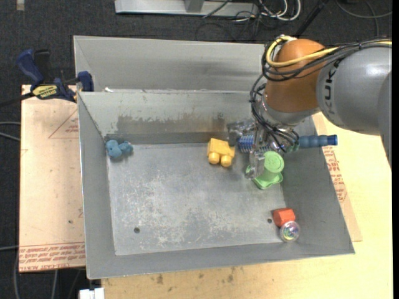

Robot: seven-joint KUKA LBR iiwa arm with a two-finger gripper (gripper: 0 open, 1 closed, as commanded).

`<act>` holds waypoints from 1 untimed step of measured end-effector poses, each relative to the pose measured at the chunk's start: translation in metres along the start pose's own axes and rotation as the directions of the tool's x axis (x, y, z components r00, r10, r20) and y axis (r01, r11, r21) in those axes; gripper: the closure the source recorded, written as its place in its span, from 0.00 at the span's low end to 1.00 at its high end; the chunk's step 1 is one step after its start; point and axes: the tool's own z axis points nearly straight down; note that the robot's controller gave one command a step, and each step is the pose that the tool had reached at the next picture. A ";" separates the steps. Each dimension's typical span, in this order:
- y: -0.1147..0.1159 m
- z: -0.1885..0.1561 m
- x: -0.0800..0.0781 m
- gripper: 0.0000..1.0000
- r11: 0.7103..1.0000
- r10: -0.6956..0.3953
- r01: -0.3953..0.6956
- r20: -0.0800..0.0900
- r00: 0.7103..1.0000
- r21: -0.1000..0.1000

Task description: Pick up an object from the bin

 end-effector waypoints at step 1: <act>0.019 0.028 -0.009 0.00 0.992 0.122 -0.122 -0.001 0.992 0.001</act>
Offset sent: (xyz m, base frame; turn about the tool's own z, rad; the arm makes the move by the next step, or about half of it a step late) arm 0.0010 0.0198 -0.0298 0.1234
